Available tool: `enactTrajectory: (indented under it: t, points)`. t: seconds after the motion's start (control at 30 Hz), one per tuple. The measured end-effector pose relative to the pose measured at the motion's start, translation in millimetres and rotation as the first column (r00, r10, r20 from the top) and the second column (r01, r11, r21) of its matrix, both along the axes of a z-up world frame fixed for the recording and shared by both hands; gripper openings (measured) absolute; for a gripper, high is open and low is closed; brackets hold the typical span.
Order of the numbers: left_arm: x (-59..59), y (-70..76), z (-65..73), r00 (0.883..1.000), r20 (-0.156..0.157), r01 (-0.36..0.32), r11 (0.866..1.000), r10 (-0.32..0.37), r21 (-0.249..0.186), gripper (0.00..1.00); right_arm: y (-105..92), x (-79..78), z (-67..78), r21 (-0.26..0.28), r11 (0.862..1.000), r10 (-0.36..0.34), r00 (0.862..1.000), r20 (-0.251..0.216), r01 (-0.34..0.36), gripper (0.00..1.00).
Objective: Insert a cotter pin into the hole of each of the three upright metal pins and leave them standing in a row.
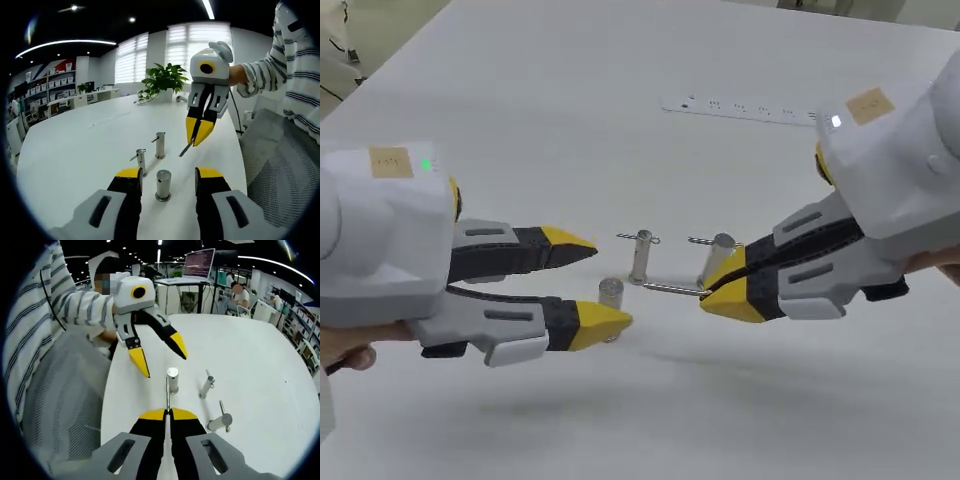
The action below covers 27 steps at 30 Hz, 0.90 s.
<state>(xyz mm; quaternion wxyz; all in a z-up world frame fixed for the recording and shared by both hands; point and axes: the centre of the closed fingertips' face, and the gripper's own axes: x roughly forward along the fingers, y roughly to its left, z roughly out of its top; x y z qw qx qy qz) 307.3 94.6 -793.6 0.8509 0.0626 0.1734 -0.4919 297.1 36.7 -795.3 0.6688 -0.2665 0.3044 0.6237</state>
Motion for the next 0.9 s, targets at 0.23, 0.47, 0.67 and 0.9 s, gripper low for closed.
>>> enactTrajectory:
  t: [0.23,0.47,0.67,0.9]
  points:
    - [2.9,1.1,-17.2,0.999,-0.042,-0.007,1.000,0.008,0.009,0.38,3.6,7.4,-10.1,-0.023,1.000,0.006,1.000,-0.004,-0.006,0.04]
    - [2.5,-1.0,-37.3,0.994,-0.105,-0.019,1.000,0.019,-0.003,0.34,4.6,8.3,-19.4,-0.048,0.999,0.020,1.000,-0.005,-0.020,0.04]
    - [4.1,-1.5,-46.3,0.992,-0.119,-0.029,1.000,0.030,0.006,0.30,5.3,8.0,-22.1,-0.053,0.998,0.022,1.000,-0.009,-0.023,0.04]
    - [3.9,-4.2,-51.9,0.988,-0.147,-0.035,0.999,0.035,0.002,0.25,7.5,5.7,-24.4,-0.046,0.999,0.018,1.000,-0.021,-0.019,0.04]
